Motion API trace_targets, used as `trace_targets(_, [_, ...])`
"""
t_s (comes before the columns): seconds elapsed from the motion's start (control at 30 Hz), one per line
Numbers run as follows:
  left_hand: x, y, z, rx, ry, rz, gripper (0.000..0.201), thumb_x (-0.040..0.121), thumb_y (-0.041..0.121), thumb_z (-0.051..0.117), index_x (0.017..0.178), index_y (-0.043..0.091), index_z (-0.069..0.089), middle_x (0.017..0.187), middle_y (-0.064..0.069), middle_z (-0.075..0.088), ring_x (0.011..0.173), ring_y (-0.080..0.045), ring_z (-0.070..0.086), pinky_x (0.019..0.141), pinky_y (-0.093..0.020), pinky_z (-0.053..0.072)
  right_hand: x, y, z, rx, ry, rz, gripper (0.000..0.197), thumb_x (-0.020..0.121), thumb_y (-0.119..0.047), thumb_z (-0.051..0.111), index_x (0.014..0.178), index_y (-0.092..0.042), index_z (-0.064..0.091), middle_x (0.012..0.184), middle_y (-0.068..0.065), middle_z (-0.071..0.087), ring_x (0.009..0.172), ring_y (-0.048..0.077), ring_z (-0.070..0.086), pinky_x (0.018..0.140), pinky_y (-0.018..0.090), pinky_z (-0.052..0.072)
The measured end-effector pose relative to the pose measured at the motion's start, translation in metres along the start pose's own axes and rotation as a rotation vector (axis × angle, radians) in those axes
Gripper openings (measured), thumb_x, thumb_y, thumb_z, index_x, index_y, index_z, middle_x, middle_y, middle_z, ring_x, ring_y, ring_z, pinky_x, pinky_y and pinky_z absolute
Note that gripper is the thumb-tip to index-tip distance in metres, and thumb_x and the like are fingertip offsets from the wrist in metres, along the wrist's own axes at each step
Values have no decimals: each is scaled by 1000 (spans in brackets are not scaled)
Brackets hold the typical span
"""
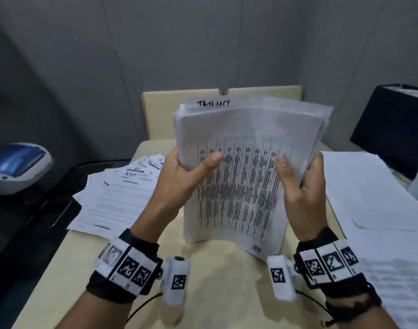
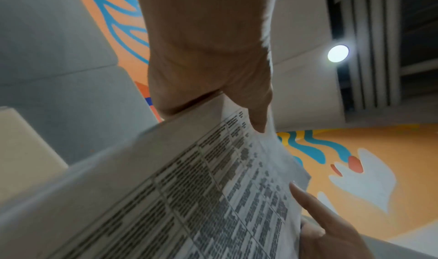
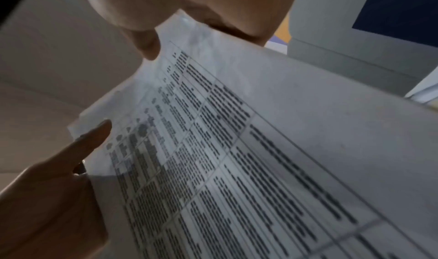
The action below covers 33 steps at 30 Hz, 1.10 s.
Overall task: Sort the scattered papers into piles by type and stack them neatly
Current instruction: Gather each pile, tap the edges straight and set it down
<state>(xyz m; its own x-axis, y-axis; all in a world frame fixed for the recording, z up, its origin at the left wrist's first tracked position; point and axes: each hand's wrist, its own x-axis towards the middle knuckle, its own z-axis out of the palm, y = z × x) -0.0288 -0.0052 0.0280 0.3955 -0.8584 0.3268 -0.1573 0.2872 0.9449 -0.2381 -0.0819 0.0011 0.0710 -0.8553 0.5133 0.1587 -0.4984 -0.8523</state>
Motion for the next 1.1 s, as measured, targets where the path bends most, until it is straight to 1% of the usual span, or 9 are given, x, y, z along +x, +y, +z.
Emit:
trace_targets(0.07, [2, 8, -4, -55, 21, 18, 50, 82, 29, 84, 126, 13, 66, 111, -3, 79, 105, -18, 76, 86, -32, 62, 4, -6, -3, 45, -42, -32, 39, 97, -20, 65, 133, -14, 51, 122, 1, 71, 114, 14, 69, 90, 23, 56])
trace_targets(0.2, [7, 17, -5, -75, 64, 10, 58, 81, 36, 86, 129, 13, 64, 113, -4, 78, 105, -19, 75, 84, -33, 62, 14, -10, 0, 110, -91, -41, 46, 91, -24, 68, 135, -17, 54, 119, 3, 72, 112, 20, 70, 89, 28, 59])
trace_targets(0.37, [6, 25, -10, -55, 57, 71, 64, 81, 25, 83, 137, 16, 53, 114, -4, 75, 104, -19, 75, 76, -25, 62, 18, -6, -2, 117, -159, 6, 48, 86, -15, 73, 131, -13, 58, 112, 0, 76, 106, 15, 73, 82, 22, 60])
trace_targets(0.47, [6, 20, -18, 112, 95, 307, 94, 81, 19, 88, 152, 30, 27, 135, -8, 61, 119, -24, 68, 84, -34, 64, 17, 6, -9, 54, -232, 75, 40, 84, -23, 76, 122, -14, 67, 107, 1, 79, 102, 21, 76, 83, 35, 64])
trace_targets(0.53, [9, 20, -28, 293, 123, 528, 101, 81, 18, 89, 154, 36, 22, 147, -12, 49, 130, -29, 59, 86, -40, 64, 17, 9, -10, 62, -243, 93, 39, 83, -25, 75, 119, -11, 69, 105, 3, 80, 100, 23, 76, 83, 36, 64])
trace_targets(0.67, [16, 28, -41, 575, 67, 771, 77, 86, 16, 84, 149, 25, 41, 148, -9, 43, 133, -24, 52, 83, -36, 64, 20, 7, -8, 133, -227, 119, 36, 85, -23, 71, 118, -9, 69, 104, 7, 79, 99, 25, 76, 79, 29, 62])
trace_targets(0.83, [19, 34, -48, 658, 7, 777, 61, 89, 14, 82, 141, 22, 52, 137, -10, 49, 122, -22, 57, 80, -22, 59, 23, 2, -5, 173, -236, 134, 34, 88, -19, 67, 120, -8, 70, 109, 7, 80, 104, 24, 76, 85, 32, 62])
trace_targets(0.97, [20, 37, -52, 680, -30, 776, 57, 90, 14, 80, 141, 20, 53, 136, -8, 51, 121, -26, 58, 74, -31, 61, 22, -1, -5, 190, -234, 136, 32, 89, -20, 66, 119, -9, 71, 109, 8, 80, 104, 24, 75, 86, 32, 62])
trace_targets(1.1, [19, 41, -54, 694, -15, 767, 49, 88, 13, 82, 132, 11, 61, 134, -8, 52, 120, -25, 60, 73, -35, 62, 22, -3, -5, 191, -236, 150, 30, 89, -21, 66, 115, -8, 72, 105, 9, 80, 100, 26, 76, 78, 27, 61])
